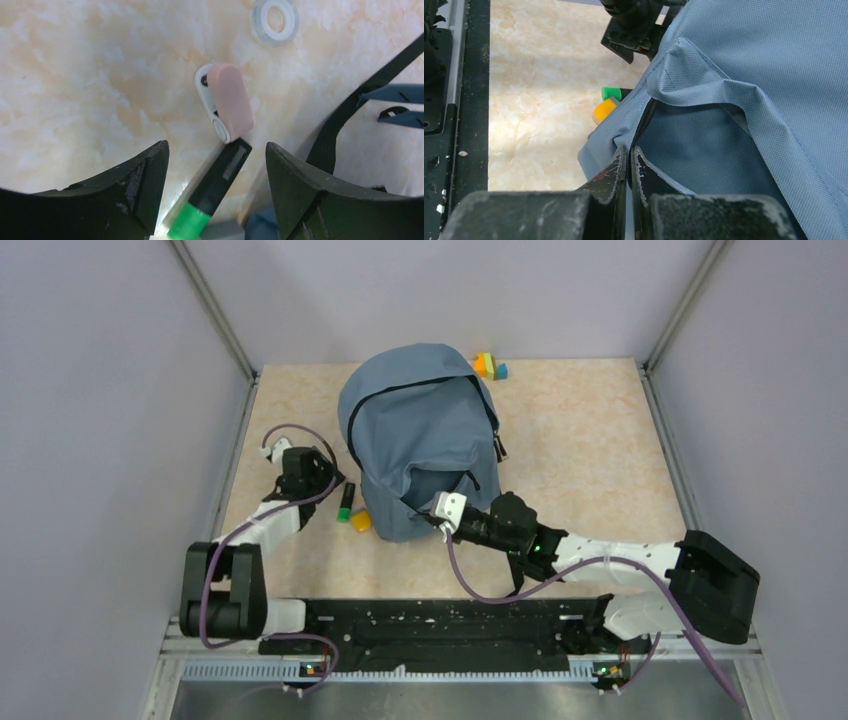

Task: Pack the student bag
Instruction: Pick up the stationery from the center of the board.

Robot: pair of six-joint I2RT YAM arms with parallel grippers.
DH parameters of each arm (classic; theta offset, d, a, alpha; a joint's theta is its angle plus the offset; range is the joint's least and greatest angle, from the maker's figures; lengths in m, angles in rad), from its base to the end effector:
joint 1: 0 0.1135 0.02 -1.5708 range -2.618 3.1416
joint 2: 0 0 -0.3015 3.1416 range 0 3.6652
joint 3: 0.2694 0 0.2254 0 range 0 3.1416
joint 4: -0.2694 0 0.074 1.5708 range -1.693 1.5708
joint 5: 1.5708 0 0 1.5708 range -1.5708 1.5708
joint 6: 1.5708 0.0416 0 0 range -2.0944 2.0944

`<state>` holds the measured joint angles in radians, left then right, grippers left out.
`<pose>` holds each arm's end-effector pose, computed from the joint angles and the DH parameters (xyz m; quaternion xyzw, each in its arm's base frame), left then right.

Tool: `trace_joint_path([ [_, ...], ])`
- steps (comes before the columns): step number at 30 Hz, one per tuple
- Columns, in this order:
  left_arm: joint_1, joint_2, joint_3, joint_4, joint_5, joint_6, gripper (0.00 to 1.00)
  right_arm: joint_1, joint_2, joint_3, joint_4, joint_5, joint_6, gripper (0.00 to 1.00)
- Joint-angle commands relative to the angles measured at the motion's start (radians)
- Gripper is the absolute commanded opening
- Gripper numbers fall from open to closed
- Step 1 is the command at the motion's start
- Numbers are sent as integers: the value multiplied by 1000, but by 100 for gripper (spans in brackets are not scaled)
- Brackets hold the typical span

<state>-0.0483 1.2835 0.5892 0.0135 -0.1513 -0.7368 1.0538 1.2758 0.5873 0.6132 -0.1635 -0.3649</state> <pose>0.2294 -0.0048 0.2373 -0.3344 0.8362 -0.1012 0.4227 0.1191 0.2232 0.3016 -0.5181 0.5183 0.2852 0.6177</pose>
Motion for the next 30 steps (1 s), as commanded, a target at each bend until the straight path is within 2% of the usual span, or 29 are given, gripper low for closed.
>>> trace_joint_path([
  [1,16,116,84,144,4,-31,75,22,-24,-6,33,-46,22,0],
  [6,16,213,143,155,-4,-13,74,22,-22,-8,39,-56,25,0],
  [9,16,267,214,58,-12,24,73,22,-19,-11,42,-56,25,0],
  [12,16,299,226,40,-75,26,68,21,-14,-10,45,-68,31,0],
  [16,16,324,197,77,-94,23,55,21,-11,-10,47,-74,39,0],
  [23,16,358,221,64,-47,25,32,22,-12,-6,44,-70,45,38],
  [26,16,341,214,47,-71,28,23,22,-23,-7,43,-73,49,47],
  [30,16,295,170,60,-85,22,0,21,-56,-7,33,-76,67,54],
])
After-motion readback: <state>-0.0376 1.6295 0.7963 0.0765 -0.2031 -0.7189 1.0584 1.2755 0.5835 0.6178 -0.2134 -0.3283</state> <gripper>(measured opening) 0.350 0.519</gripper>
